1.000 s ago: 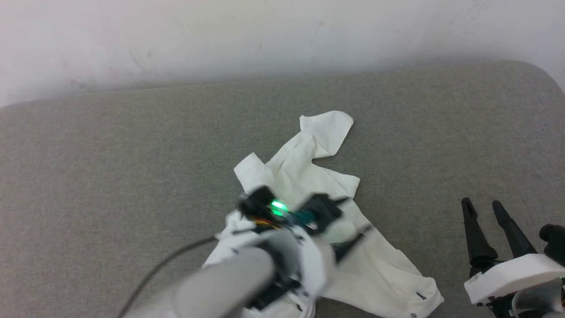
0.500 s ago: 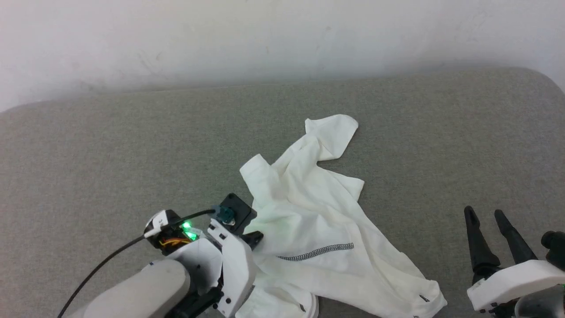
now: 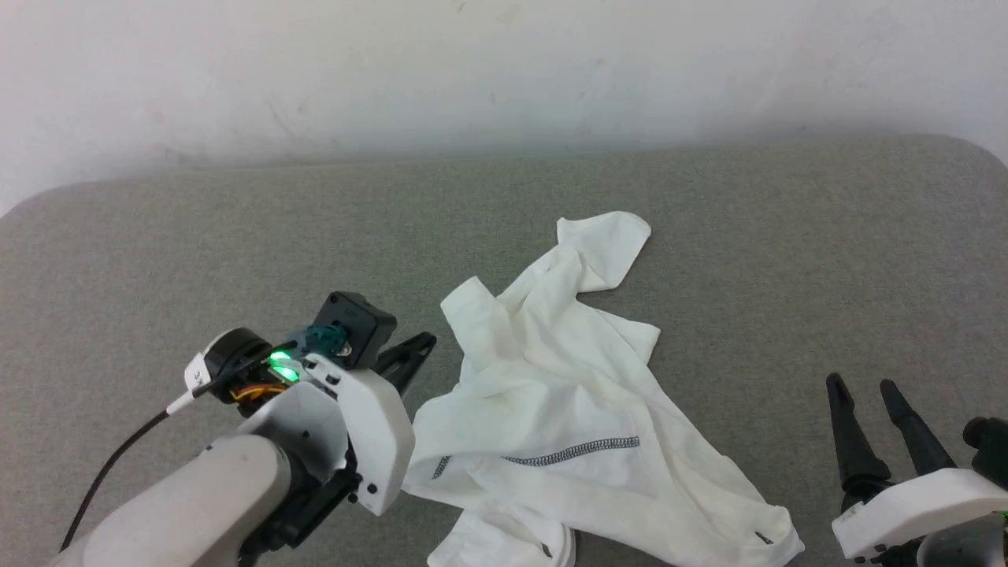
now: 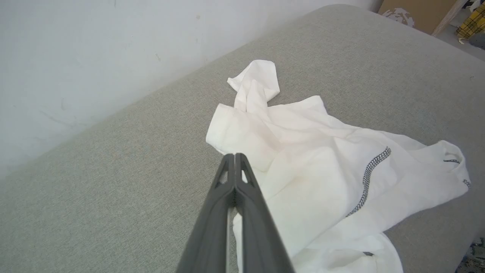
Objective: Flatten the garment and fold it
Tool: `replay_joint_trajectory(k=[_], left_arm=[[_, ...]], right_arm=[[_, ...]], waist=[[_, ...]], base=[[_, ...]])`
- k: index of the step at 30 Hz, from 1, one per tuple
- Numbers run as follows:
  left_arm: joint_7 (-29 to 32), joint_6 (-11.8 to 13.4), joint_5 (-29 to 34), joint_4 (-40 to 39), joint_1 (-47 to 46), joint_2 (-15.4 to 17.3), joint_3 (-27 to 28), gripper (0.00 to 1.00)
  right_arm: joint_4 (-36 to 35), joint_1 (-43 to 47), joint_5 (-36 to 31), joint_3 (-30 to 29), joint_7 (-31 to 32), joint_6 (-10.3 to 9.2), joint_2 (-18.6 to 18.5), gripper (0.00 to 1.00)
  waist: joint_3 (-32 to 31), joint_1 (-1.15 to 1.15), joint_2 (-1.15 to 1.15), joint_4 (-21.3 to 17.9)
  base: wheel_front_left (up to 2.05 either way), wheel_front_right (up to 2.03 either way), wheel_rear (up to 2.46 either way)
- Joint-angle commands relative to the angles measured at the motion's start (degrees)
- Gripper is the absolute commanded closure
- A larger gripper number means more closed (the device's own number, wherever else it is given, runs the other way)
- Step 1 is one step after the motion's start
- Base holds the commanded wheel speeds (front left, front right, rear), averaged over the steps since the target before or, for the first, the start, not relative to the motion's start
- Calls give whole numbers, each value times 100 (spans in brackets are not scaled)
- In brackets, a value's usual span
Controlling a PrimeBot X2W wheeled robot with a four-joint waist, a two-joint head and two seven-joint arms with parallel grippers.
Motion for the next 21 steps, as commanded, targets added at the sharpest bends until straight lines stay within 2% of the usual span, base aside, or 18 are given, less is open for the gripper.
replay_joint_trajectory(k=[1, 2, 3, 7, 15, 16, 17, 21], left_arm=[[-7, -15, -60, -33, 97, 3, 11, 100], [33, -51, -93, -18, 95, -19, -18, 70], [97, -103, -149, 8, 97, -62, -61, 0], [299, -327, -315, 324, 39, -281, -231, 0], [417, -776, -601, 1530, -129, -783, -409, 0], [441, -829, -639, 1645, -142, -815, -424, 44], [407, -847, -625, 1723, -169, -829, -419, 100], [198, -732, -537, 1712, -221, -689, -275, 100]], right_arm=[[2, 20, 24, 15, 18, -4, 11, 0], [-3, 15, 21, 22, 21, -4, 11, 0], [-10, 10, 20, 30, 23, -4, 11, 0], [-18, -47, 25, 91, 37, -4, 11, 0], [56, -155, 48, 181, 43, -4, 11, 0], [71, -159, 50, 187, 42, -4, 11, 0], [85, -158, 55, 186, 39, -4, 11, 0], [121, -118, 71, 130, 10, -4, 11, 0]], waist=[[15, 0, 0, -8], [26, 0, 0, -14], [41, 0, 0, -20], [129, 0, 0, -80], [278, 0, 0, -253], [278, 0, 0, -277], [275, 0, 0, -296], [227, 0, 0, -316]], base=[[0, 0, 0], [0, 0, 0], [0, 0, 0], [0, 0, 0], [0, 0, 0], [0, 0, 0], [0, 0, 0], [0, 0, 0]])
